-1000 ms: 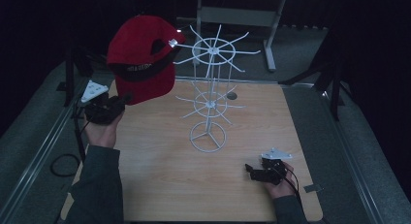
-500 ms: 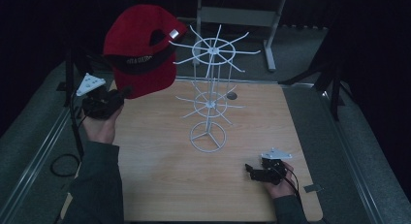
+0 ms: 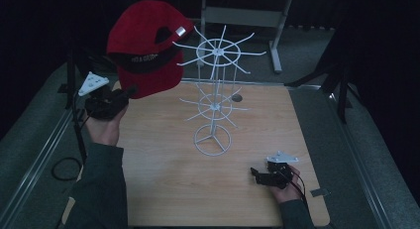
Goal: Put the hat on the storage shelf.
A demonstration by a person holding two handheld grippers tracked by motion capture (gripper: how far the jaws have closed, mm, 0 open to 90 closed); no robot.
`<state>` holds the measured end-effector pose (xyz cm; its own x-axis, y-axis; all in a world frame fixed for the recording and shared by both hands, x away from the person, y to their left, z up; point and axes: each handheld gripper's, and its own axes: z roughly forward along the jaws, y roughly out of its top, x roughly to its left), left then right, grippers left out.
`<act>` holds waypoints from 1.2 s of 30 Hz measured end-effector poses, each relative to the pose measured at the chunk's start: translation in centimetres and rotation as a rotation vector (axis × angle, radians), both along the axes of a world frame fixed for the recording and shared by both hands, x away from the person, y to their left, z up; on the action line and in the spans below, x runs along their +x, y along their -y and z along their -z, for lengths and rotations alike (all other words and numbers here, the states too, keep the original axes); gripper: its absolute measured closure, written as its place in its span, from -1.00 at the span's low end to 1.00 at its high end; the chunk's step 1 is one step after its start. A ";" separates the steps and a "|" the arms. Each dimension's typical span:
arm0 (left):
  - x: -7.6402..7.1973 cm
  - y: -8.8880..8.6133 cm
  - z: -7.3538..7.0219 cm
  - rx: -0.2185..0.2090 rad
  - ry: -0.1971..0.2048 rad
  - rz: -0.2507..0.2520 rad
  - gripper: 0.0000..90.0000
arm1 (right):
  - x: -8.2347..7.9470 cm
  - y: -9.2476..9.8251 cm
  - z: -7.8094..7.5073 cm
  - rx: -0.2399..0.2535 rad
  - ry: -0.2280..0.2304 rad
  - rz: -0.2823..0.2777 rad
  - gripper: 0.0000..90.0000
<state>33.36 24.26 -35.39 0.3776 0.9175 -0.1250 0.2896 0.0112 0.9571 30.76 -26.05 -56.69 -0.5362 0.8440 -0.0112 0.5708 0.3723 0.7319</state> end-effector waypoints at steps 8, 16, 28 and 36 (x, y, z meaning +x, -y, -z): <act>0.1 0.2 -0.1 -0.030 -0.003 -0.004 0.92 | 0.0 0.0 0.0 0.000 0.000 0.000 -0.55; 0.0 0.3 -0.5 -0.054 -0.004 -0.008 0.91 | 0.0 0.0 0.0 0.000 0.000 0.000 -0.55; -0.9 0.7 -1.3 -0.071 0.046 0.011 0.91 | 0.0 0.0 0.0 0.000 0.000 0.000 -0.55; -1.3 1.1 -1.4 -0.076 0.053 0.018 0.91 | 0.0 0.0 0.0 0.000 0.000 0.000 -0.55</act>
